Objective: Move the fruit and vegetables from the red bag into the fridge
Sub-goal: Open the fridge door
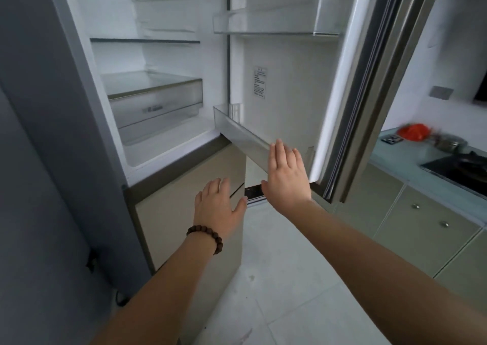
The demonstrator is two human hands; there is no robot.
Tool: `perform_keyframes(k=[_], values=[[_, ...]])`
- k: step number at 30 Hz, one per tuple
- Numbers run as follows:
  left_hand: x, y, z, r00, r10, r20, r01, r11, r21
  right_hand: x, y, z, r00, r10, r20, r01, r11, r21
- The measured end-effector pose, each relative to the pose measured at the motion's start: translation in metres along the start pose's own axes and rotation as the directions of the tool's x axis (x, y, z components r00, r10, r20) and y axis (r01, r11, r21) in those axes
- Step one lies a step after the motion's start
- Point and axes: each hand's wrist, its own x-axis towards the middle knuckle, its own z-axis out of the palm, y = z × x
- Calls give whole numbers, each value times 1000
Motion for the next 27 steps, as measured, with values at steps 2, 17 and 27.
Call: perform_keyframes(k=[2,17,27], values=[[12,12,5,999,36,-6,-36,999,5,4,23,14,998,56,-30,-57,997,-48],[111,128,80,976,214,40,-215,976,30,53,220,92,961,262,85,-272,953,137],[159,174,117,970,240,46,-243,964,104,112,300,137,924,298,238,-362,883,300]])
